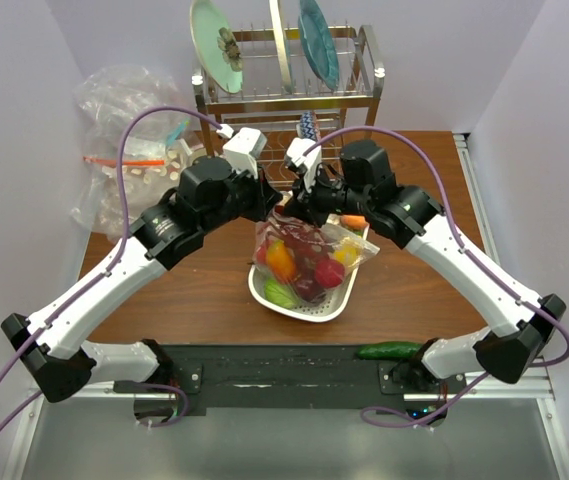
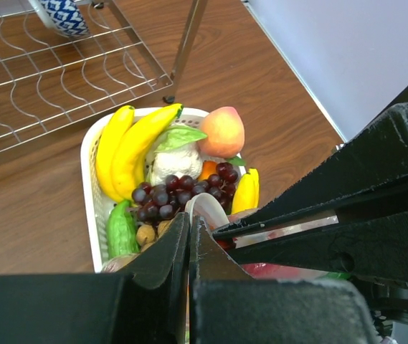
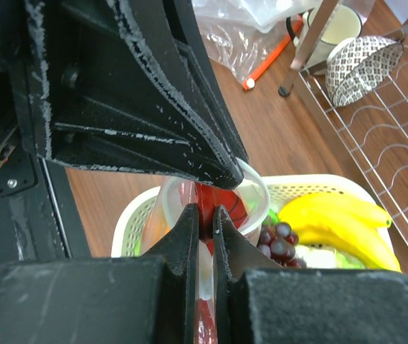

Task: Place the food in the zip-top bag and seal the zipper
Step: Zip the zipper food storage bag at the center of the board.

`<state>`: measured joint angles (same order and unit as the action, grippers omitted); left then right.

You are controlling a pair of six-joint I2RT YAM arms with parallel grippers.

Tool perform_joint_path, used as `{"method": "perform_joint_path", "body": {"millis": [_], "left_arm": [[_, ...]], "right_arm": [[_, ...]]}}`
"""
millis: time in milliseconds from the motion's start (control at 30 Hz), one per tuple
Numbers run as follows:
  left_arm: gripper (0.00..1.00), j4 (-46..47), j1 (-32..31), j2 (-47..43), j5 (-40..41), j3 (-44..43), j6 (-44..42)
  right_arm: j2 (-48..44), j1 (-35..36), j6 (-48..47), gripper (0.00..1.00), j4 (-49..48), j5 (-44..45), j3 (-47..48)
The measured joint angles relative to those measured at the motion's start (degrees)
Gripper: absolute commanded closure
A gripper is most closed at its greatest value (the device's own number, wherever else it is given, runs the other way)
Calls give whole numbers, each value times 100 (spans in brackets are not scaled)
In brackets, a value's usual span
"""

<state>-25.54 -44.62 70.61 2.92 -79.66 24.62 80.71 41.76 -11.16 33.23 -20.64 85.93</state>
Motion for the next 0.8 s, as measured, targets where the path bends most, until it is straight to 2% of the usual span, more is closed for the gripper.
{"method": "perform_joint_path", "body": {"millis": [267,800], "left_arm": [[100,-223,37,48,212,-59,-37],[100,-479,81,369,291,-455,-66]], "right_arm": [[129,-33,66,100,-590,-164,-256],[146,-101,177,100,-1126,-160,-525]]}}
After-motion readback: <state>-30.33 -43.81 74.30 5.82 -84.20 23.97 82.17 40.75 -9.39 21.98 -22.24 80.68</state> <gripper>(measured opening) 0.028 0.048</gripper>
